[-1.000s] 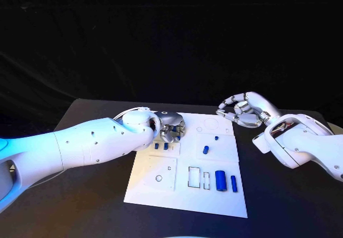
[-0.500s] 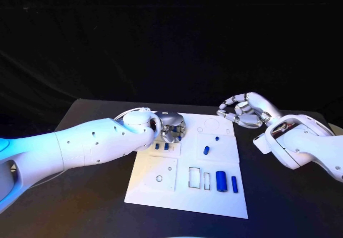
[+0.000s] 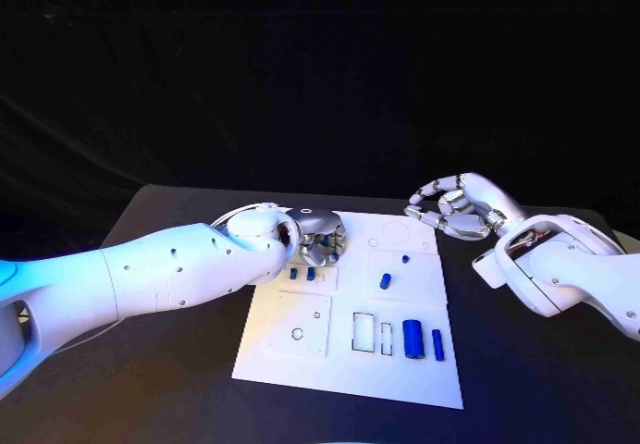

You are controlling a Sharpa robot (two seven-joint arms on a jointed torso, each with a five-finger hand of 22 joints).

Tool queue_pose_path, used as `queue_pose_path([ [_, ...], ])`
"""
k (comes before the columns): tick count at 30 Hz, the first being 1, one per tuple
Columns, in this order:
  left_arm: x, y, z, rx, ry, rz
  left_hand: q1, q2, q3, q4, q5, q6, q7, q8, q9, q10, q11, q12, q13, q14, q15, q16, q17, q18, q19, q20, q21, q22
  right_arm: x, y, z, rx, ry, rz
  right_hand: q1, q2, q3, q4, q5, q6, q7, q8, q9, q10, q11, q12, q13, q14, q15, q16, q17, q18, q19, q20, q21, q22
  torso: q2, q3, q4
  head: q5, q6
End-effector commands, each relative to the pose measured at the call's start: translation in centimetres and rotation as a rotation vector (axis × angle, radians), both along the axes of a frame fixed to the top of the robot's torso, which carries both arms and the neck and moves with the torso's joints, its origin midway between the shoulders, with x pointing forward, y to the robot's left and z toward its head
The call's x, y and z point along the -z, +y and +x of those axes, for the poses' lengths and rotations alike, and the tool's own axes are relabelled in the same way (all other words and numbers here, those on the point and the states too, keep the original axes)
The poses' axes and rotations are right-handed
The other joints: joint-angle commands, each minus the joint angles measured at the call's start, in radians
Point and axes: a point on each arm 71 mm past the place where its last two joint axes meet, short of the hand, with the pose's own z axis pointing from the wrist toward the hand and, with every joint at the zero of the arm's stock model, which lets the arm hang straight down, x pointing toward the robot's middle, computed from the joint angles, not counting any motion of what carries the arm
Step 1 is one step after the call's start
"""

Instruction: Assemble the parts on the task board

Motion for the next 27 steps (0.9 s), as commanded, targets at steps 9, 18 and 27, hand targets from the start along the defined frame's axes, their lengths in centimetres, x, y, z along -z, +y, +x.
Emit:
queue_pose_path([
  [9,-1.8,0.7,-0.6,-0.008,-0.032,-0.107,-0.015,-0.003,0.000,-0.004,0.005,0.007,-0.002,-0.001,-0.002,0.007,0.002,-0.010,-0.002,0.004,-0.005,0.007,0.001,-0.004,0.005,-0.003,0.001,-0.001,0.0,0.0,-0.1,-0.009,-0.010,0.001,0.008,0.002,-0.006,0.000,0.005,-0.006,-0.003,0.006,0.001,0.002,-0.003,0.004,0.043,0.069,-0.009,-0.005,0.128,0.010,0.003,-0.008,-0.002,0.170,0.000,0.0000,0.0013,-0.004,0.003],
  [18,-3.1,3.1,-1.3,-0.044,-0.010,-0.123,-0.016,-0.006,0.000,-0.006,0.005,0.009,-0.003,-0.003,-0.002,0.011,0.002,-0.014,-0.003,0.002,-0.005,0.005,-0.006,-0.005,0.007,-0.003,0.003,0.002,0.0,-0.1,-0.1,-0.005,-0.010,0.001,0.008,0.002,-0.006,0.000,0.005,-0.006,-0.003,0.006,0.001,0.002,-0.003,0.004,0.043,0.069,-0.009,-0.005,0.128,0.010,0.003,-0.008,-0.002,0.170,-0.003,0.0018,0.0038,-0.001,0.003],
  [27,-2.7,5.2,-1.1,-0.088,0.032,-0.095,-0.018,-0.006,-0.001,-0.007,0.004,0.011,-0.003,-0.003,-0.001,0.015,0.001,-0.016,-0.003,0.003,-0.005,0.005,-0.006,-0.005,0.007,-0.003,0.004,0.002,-0.1,-0.2,-0.1,-0.004,-0.010,0.001,0.008,0.002,-0.006,0.000,0.005,-0.006,-0.003,0.006,0.001,0.002,-0.003,0.004,0.043,0.069,-0.009,-0.005,0.128,0.010,0.003,-0.008,-0.002,0.170,-0.001,-0.0010,0.0026,0.004,0.005],
])
